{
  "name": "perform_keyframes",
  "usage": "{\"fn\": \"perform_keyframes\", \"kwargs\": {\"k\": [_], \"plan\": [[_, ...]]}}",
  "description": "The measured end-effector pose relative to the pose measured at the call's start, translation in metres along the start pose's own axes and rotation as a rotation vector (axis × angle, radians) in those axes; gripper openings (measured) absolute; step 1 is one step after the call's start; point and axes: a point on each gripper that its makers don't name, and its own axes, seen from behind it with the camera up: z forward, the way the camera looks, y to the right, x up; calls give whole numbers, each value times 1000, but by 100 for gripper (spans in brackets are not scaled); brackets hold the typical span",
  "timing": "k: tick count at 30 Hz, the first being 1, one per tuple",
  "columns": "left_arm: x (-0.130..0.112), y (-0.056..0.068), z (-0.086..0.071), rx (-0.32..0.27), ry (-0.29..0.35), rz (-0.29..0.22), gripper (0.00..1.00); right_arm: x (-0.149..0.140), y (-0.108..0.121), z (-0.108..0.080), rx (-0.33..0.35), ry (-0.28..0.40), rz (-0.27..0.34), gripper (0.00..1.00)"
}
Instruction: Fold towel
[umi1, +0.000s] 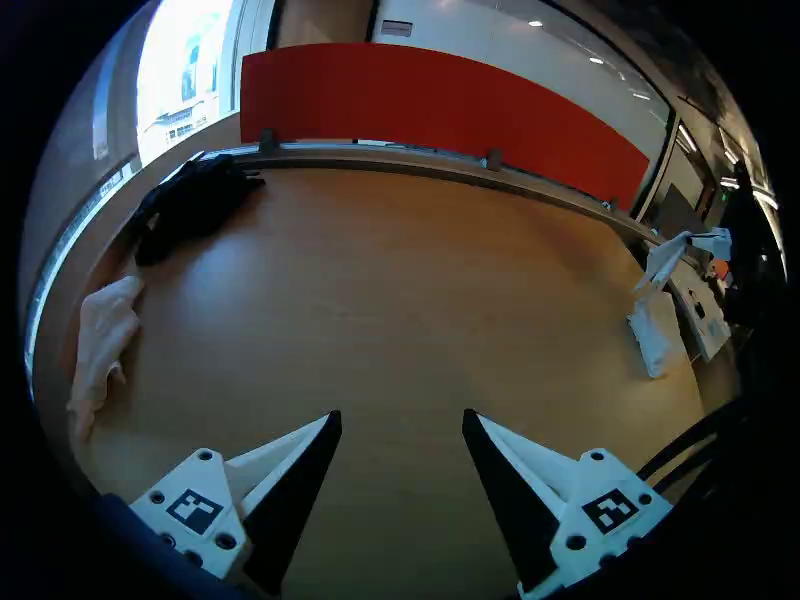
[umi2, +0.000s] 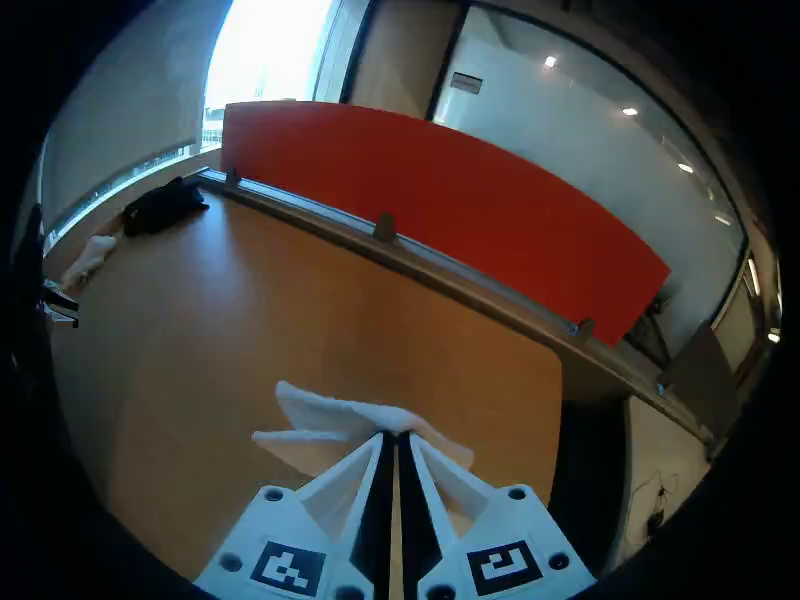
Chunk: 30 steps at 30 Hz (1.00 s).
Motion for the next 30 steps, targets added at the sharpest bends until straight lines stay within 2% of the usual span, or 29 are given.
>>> {"fn": "perform_keyframes", "kwargs": {"k": [9,15,30], "plan": [[2,9,2,-13,-5,16,89,-21,10,-9,-15,-19,14,3],[4,12,2,-16,-5,26,90,-22,15,-11,-19,-11,29,3],[4,12,2,-13,-6,24,90,-18,11,-2,-10,-15,-2,3]]}}
